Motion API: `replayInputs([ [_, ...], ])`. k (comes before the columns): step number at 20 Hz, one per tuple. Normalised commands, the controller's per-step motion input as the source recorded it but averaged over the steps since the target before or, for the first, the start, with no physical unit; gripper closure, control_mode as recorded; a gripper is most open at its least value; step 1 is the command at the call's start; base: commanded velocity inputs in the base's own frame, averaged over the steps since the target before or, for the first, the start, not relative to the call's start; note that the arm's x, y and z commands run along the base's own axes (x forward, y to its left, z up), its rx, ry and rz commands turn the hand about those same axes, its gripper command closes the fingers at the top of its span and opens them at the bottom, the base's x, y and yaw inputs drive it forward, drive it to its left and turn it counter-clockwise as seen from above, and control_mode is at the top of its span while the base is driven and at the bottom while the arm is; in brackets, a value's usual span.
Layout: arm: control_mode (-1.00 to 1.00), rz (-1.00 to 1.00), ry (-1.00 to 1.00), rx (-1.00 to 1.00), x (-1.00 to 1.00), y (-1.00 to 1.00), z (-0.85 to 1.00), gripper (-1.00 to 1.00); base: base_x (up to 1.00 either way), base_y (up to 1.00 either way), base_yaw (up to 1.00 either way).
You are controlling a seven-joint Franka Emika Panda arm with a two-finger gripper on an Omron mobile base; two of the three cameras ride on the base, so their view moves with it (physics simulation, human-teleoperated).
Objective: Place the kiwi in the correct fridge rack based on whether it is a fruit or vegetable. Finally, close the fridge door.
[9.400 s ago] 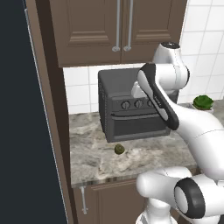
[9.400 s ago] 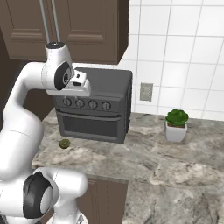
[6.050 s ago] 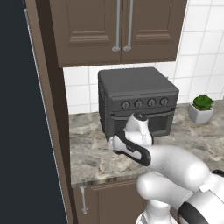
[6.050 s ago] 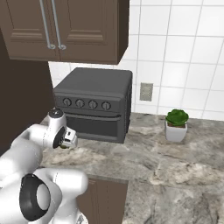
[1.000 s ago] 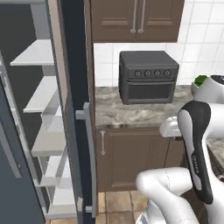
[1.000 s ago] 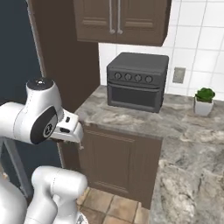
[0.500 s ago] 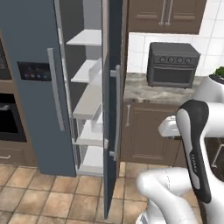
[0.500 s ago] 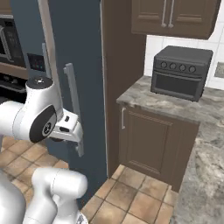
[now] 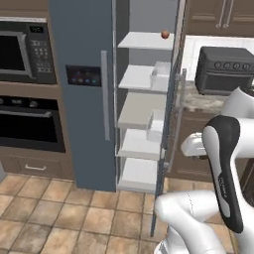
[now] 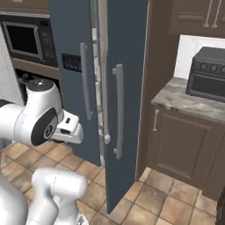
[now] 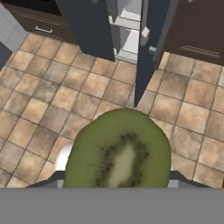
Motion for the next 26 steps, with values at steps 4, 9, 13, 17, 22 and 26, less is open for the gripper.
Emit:
replayInputs([
  [4, 1.00, 0.00, 0.00, 0.00, 0.00, 0.00, 0.00, 1.00, 0.34, 0.97, 0.05],
  [9, 1.00, 0.00, 0.00, 0.00, 0.00, 0.00, 0.00, 1.00, 0.50, 0.54, 0.00],
  [13, 1.00, 0.00, 0.00, 0.00, 0.00, 0.00, 0.00, 1.00, 0.57, 0.03, -0.13],
  [17, 1.00, 0.00, 0.00, 0.00, 0.00, 0.00, 0.00, 1.00, 0.69, 0.00, -0.19],
  [22, 1.00, 0.00, 0.00, 0.00, 0.00, 0.00, 0.00, 1.00, 0.69, 0.12, -0.19],
  [26, 1.00, 0.00, 0.00, 0.00, 0.00, 0.00, 0.00, 1.00, 0.49, 0.52, -0.18],
])
